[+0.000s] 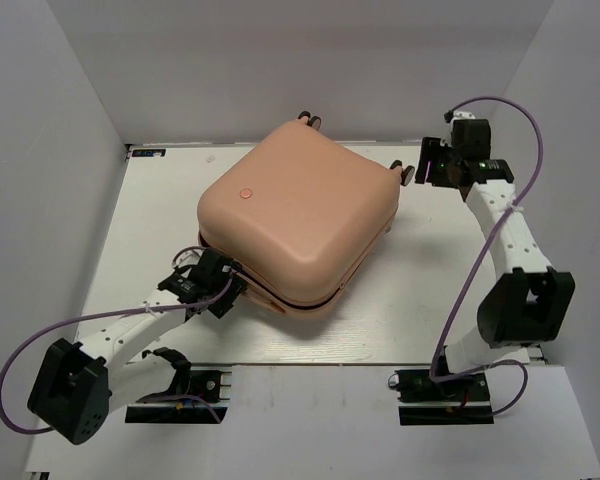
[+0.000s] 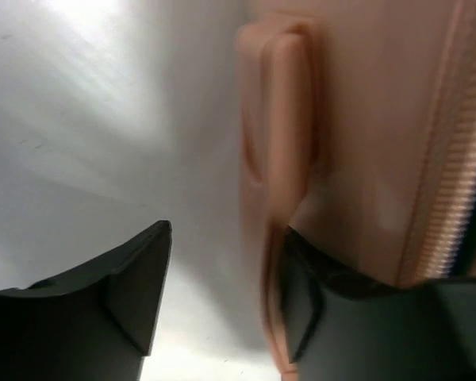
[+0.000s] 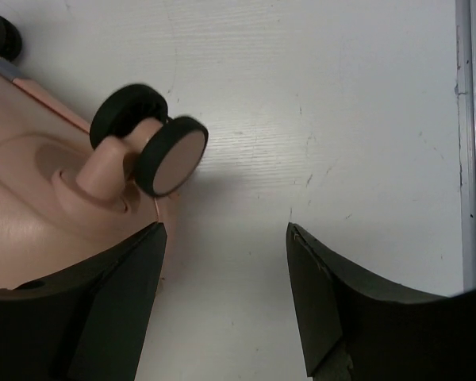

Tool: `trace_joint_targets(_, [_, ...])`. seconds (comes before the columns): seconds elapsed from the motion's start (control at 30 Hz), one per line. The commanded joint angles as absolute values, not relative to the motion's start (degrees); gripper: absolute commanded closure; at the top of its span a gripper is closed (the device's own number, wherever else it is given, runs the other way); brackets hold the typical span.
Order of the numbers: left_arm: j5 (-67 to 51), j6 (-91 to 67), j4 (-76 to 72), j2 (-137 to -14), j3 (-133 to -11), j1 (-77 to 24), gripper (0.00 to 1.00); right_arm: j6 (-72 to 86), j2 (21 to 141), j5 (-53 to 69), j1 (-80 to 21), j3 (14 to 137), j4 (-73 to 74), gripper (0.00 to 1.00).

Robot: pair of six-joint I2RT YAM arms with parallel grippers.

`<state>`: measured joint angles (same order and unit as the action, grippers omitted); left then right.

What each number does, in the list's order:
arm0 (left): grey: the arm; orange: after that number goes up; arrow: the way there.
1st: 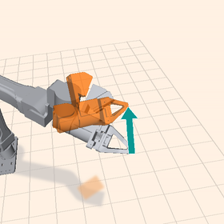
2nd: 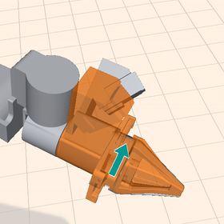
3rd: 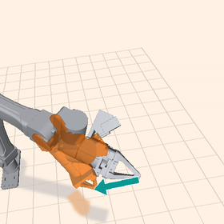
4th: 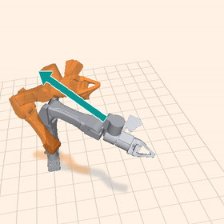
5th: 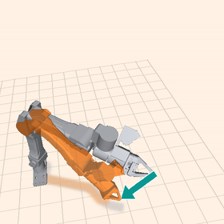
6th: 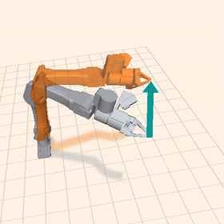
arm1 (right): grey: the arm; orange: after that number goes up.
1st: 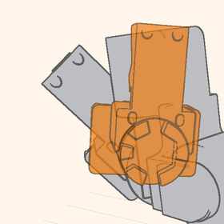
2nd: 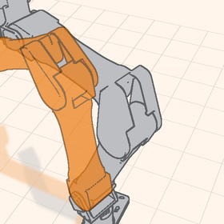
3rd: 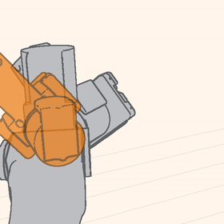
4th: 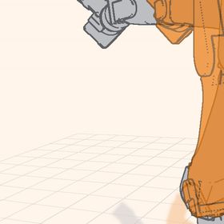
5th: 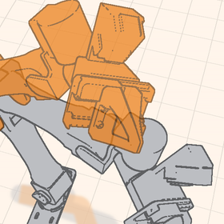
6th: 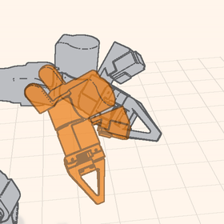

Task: Pack the luggage

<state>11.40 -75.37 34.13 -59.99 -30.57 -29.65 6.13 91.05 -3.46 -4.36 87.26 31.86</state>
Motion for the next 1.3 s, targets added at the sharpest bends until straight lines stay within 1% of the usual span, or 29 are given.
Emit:
trace_joint_targets(0.0, [19.76, -80.24, 33.92, -61.95, -29.09, -30.76, 0.38, 7.12, 83.69, -3.34, -3.96, 82.29, 32.26, 0.32])
trace_joint_targets(0.03, [20.30, -80.85, 34.01, -62.75, -29.18, -30.85, 0.43, 7.47, 82.45, -2.90, -3.78, 79.74, 32.26, 0.32])
trace_joint_targets(0.07, [21.61, -81.99, 34.01, -62.93, -29.35, -30.76, 0.52, 7.56, 79.05, -2.38, -3.78, 77.45, 31.73, 0.34])
trace_joint_targets(0.13, [22.76, -82.35, 33.31, -63.72, -29.70, -30.85, 0.60, 9.39, 77.09, -1.15, -3.87, 72.89, 31.90, 0.34])
trace_joint_targets(0.17, [23.29, -82.44, 32.96, -63.98, -29.79, -30.85, 0.64, 9.84, 74.30, -0.62, -3.95, 71.82, 31.99, 0.35])
trace_joint_targets(0.2, [24.34, -82.35, 33.05, -64.07, -30.14, -30.68, 0.72, 10.10, 73.57, 2.00, -4.13, 70.85, 32.17, 0.35])
trace_joint_targets(0.27, [25.30, -80.16, 33.13, -65.47, -32.60, -29.71, 0.84, 9.06, 71.20, 3.95, -4.13, 67.42, 34.17, 0.36])
trace_joint_targets(0.3, [25.83, -79.81, 37.31, -67.31, -34.87, -28.66, 1.00, 7.57, 70.76, 5.87, -4.48, 65.76, 34.89, 0.36])
trace_joint_targets(0.37, [25.93, -77.09, 41.46, -70.03, -39.54, -26.03, 1.00, 6.60, 69.44, 7.11, -4.75, 64.26, 36.38, 0.38])
trace_joint_targets(0.4, [25.93, -75.08, 44.09, -70.92, -41.20, -24.19, 1.00, 5.55, 67.95, 7.73, -4.75, 62.68, 36.30, 0.45])
trace_joint_targets(0.43, [25.75, -73.49, 45.86, -72.84, -46.01, -22.60, 1.00, 4.23, 67.50, 8.87, -5.01, 61.80, 36.12, 0.45])
trace_joint_targets(0.47, [25.49, -71.74, 45.70, -74.60, -47.19, -21.89, 1.00, 0.22, 67.24, 11.84, -5.18, 59.96, 35.34, 0.47])
trace_joint_targets(0.53, [24.53, -69.62, 47.27, -76.10, -51.48, -19.96, 1.00, -3.50, 65.75, 17.46, -5.71, 56.79, 32.28, 0.47])
trace_joint_targets(0.57, [24.09, -68.65, 46.76, -77.68, -52.03, -19.86, 1.00, -6.21, 65.39, 18.53, -5.97, 53.21, 31.04, 0.47])
trace_joint_targets(0.63, [23.47, -67.33, 46.06, -78.48, -52.65, -19.69, 1.00, -7.82, 65.91, 22.64, -7.29, 51.77, 27.88, 0.44])
trace_joint_targets(0.7, [23.03, -66.27, 44.91, -79.19, -52.82, -19.16, 1.00, -8.61, 68.54, 23.38, -8.26, 50.80, 26.38, 0.42])
trace_joint_targets(0.73, [22.24, -65.57, 44.74, -79.54, -52.91, -18.46, 1.00, -8.96, 70.12, 23.99, -8.70, 50.63, 22.28, 0.42])
trace_joint_targets(0.8, [20.40, -64.43, 44.73, -80.33, -53.26, -17.14, 1.00, -9.31, 72.14, 23.64, -9.75, 50.01, 19.96, 0.42])
trace_joint_targets(0.83, [19.26, -63.55, 44.56, -80.33, -53.26, -16.62, 1.00, -9.06, 73.03, 23.73, -10.80, 49.40, 14.21, 0.42])
trace_joint_targets(0.87, [18.29, -62.85, 44.21, -80.59, -52.91, -16.09, 1.00, -8.79, 73.47, 23.64, -10.90, 48.70, 12.15, 0.42])
trace_joint_targets(0.93, [17.41, -63.02, 44.74, -80.42, -52.30, -15.82, 1.00, -8.70, 74.87, 21.11, -11.07, 47.73, 6.54, 0.42])
trace_joint_targets(0.97, [17.32, -62.58, 44.91, -79.90, -51.60, -15.73, 1.00, -9.66, 75.23, 20.22, -11.25, 47.38, 4.33, 0.44])
trace_joint_targets(1.0, [17.31, -62.49, 45.00, -79.72, -50.81, -15.65, 1.00, -9.67, 75.76, 19.87, -11.08, 47.55, 4.31, 0.44])
trace_joint_targets(1.07, [17.49, -62.05, 45.08, -78.84, -50.19, -15.64, 1.00, -12.38, 77.34, 16.55, -11.16, 48.77, 5.53, 0.50])
trace_joint_targets(1.13, [18.28, -63.28, 46.23, -77.70, -48.70, -15.47, 1.00, -12.57, 78.92, 14.51, -10.64, 53.16, 9.74, 0.53])
trace_joint_targets(1.17, [19.06, -64.41, 46.67, -77.61, -48.34, -15.21, 1.00, -12.31, 79.01, 6.41, -10.63, 54.57, 12.37, 0.55])
trace_joint_targets(1.2, [19.25, -64.60, 46.84, -77.00, -46.69, -14.77, 1.00, -12.57, 79.01, 3.81, -10.46, 55.01, 13.26, 0.56])
trace_joint_targets(1.27, [19.25, -65.65, 46.84, -76.28, -45.36, -14.07, 1.00, -12.48, 77.88, -5.33, -9.50, 55.02, 13.27, 0.58])
